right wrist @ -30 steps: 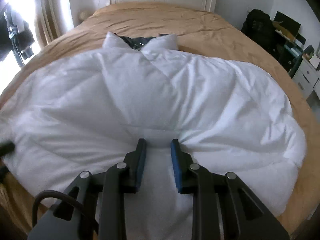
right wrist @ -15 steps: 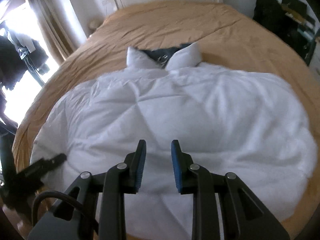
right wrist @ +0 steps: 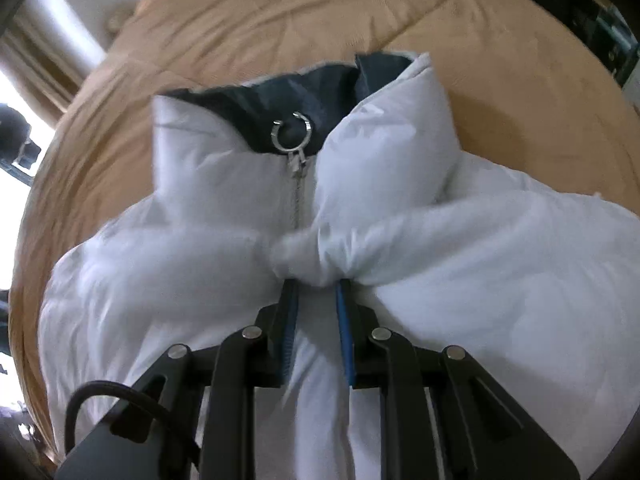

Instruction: Fold large clothes

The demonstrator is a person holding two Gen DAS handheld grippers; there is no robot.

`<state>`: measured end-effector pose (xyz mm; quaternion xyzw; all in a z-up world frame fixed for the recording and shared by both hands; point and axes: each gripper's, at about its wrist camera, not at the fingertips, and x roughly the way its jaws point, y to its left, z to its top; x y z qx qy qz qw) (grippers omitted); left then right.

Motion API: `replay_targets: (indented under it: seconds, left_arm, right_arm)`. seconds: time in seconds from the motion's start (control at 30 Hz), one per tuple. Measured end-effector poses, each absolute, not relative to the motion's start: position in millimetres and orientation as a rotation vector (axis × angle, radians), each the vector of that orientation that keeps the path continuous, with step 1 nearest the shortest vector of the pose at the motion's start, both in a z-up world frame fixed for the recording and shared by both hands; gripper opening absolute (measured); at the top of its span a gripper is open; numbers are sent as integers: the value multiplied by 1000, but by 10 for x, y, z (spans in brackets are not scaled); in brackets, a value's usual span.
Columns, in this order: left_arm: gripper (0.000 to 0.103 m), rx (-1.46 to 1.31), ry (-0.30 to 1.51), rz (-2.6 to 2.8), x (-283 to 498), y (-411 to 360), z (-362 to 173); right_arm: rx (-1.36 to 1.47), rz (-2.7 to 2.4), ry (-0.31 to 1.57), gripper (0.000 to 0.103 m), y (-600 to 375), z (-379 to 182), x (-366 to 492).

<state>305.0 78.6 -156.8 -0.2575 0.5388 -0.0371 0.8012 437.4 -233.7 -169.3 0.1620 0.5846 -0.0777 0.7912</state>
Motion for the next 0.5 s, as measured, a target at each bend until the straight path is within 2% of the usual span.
replay_targets:
  seconds: [0.13,0.23,0.3,0.43,0.5]
  left_arm:
    - [53,-546,1151,-82,3024,791,-1547]
    - [46,-522,1134,-83,2972,775,-1491]
    - [43,-504,1133,-84,2960,755,-1452]
    - [39,-508,1126,-111,2957,752,-1373]
    - [36,-491,1128,-121,2964,740,-1315]
  right_arm:
    - [262,-168,1248,19,-2248,-1495,4345]
    - [263,-92,1126,19,-2085,-1078,3836]
    - [284,-63,1090,19,-1995,-999,3431]
    - [261,-77,1174,17,-1919,-1581,3290]
    - [145,-79,1151,17,-1803,-1687,3301]
